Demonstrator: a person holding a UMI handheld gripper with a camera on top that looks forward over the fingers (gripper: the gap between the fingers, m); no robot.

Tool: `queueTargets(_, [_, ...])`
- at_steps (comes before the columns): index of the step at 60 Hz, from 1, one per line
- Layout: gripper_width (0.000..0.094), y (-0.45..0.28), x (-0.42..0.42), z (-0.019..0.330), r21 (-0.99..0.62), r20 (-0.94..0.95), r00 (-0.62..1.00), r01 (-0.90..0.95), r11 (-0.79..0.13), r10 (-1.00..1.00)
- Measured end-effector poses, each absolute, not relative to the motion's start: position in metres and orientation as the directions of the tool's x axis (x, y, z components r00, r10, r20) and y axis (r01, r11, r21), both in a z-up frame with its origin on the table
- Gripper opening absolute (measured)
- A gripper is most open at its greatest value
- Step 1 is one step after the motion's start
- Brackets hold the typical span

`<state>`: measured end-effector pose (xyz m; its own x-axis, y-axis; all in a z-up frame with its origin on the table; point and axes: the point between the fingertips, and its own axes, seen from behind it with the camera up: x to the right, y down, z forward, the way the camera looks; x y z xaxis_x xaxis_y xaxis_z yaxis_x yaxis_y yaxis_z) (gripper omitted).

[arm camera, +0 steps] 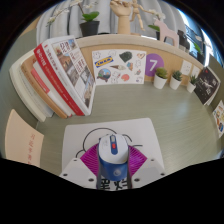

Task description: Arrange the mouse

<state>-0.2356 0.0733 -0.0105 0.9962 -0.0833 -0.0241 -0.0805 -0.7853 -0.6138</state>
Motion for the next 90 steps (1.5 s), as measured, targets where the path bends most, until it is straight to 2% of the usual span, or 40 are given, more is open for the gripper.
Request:
queueTargets(5, [0.0353,0.076,-0.235,-0.010,-0.641,-0.004,0.998,-0.056,-0.765,-0.070])
queueTargets(6, [0.0433,0.076,-0.235,-0.011,-0.641,-0.002,0.998,-0.053,-0.765,-0.068])
queueTargets(7, [0.0401,0.076,-0.234,-0.012,-0.641,0.001,0.998,-0.053,-0.765,-0.069])
queueTargets(14, [0.0536,0.073,-0.236,-0.012,-0.613,-0.024,0.996,-0.079,-0.786,-0.081])
queueTargets(19, [0.0771,0.076,-0.228,0.014,-0.640,-0.034,0.993,-0.108,-0.761,-0.112])
queueTargets(22, [0.0834,0.077,-0.223,0.042,-0.670,-0.039,0.992,-0.116,-0.733,-0.121])
queueTargets(37, [0.0844,0.045,-0.208,0.209,-0.809,-0.032,0.996,-0.077,-0.583,-0.087])
queueTargets(46, [0.0841,-0.006,-0.196,0.265,-0.834,-0.049,0.997,-0.078,-0.546,-0.068])
queueTargets(57, [0.0845,-0.076,-0.167,0.285,-0.840,-0.028,0.998,-0.050,-0.540,-0.049])
queueTargets(75, [0.0837,-0.168,-0.114,0.284,-0.840,-0.051,0.998,-0.068,-0.539,-0.046])
queueTargets(90, [0.0837,-0.206,-0.071,0.299,-0.857,-0.031,0.998,-0.052,-0.513,-0.050])
